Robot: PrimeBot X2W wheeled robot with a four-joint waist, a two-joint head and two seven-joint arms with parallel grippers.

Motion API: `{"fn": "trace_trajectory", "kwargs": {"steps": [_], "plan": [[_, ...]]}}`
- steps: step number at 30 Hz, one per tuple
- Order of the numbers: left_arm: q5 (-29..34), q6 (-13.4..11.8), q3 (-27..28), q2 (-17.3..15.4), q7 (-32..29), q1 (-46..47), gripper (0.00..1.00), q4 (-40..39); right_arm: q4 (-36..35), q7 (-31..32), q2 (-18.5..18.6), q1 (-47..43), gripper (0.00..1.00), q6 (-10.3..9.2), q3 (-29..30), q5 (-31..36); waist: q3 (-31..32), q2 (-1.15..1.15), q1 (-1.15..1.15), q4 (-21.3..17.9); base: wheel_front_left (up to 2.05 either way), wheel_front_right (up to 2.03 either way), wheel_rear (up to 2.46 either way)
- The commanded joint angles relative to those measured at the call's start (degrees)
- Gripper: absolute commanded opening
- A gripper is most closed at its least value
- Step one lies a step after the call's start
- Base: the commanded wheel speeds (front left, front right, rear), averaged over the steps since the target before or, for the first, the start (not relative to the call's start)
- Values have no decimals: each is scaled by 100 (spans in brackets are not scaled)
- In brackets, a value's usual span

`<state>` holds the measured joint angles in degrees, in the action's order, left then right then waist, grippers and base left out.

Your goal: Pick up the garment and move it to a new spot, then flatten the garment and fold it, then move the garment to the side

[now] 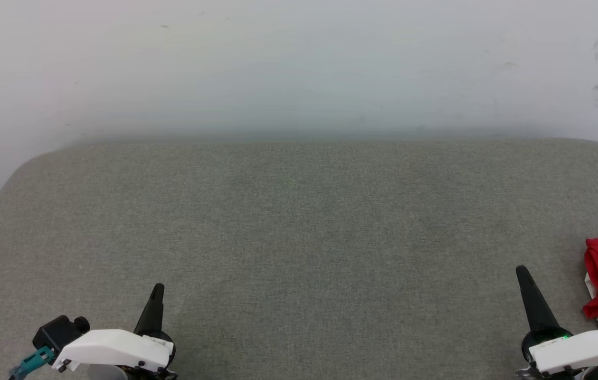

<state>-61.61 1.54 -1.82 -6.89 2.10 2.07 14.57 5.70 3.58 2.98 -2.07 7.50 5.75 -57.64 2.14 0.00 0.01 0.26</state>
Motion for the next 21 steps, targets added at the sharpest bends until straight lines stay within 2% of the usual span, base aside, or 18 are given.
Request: {"fn": "trace_trajectory", "kwargs": {"steps": [1,21], "plan": [[-155,60,58,0,-45,157,0,-68,-7,19,25,167,0,0,13,-182,-5,0,0,0,0,0,0],[-1208,261,352,147,-345,266,0,-67,297,112,22,421,0,-1,29,-1381,-72,0,0,-8,0,0,0]]}}
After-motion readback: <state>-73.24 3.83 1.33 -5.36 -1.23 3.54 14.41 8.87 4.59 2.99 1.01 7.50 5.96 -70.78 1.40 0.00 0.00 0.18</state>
